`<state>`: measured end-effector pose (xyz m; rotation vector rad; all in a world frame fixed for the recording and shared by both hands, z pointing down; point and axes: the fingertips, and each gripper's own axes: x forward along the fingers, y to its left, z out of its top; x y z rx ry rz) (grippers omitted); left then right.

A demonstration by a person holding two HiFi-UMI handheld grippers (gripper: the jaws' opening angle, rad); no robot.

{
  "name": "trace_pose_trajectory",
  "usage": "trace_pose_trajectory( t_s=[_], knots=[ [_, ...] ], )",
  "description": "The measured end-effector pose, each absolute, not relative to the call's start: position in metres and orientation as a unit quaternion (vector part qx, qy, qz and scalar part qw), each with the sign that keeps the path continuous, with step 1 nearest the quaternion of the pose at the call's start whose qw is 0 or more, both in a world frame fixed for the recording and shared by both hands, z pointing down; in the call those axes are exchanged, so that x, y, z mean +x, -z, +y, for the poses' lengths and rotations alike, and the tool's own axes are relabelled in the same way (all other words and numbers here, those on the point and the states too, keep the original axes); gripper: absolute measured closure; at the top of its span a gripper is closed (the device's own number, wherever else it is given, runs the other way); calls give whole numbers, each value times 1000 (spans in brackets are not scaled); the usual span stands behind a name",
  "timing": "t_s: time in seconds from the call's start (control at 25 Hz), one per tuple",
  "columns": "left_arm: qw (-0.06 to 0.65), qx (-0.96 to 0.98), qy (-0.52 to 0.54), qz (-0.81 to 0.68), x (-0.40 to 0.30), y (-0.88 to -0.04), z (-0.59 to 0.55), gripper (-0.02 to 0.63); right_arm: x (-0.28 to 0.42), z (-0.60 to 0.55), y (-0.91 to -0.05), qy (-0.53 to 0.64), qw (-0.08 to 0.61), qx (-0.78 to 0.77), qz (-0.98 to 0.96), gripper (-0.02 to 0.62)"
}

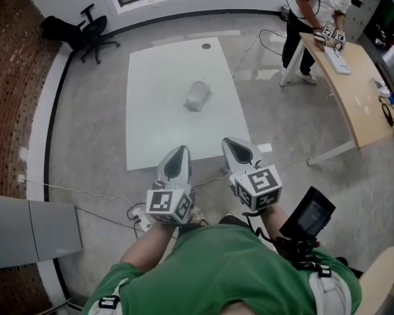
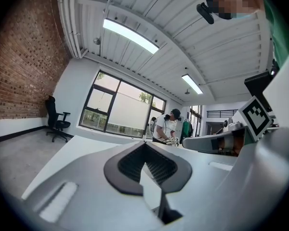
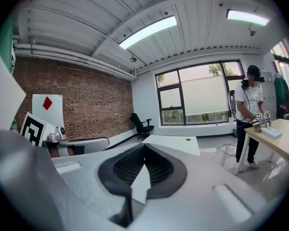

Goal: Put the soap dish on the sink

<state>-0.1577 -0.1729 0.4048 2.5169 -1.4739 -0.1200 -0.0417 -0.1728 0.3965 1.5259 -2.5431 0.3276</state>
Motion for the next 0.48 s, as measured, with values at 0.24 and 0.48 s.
trace_pose_trajectory(
  t_s=[0.24, 0.48],
  knots=[
    [107, 850, 38, -514, -133, -399, -142, 600, -17, -142, -395, -114, 76, 497, -857, 592],
    [105, 845, 42, -522, -120, -394, -118, 600, -6, -117, -394, -117, 68, 481, -866, 592]
  ],
)
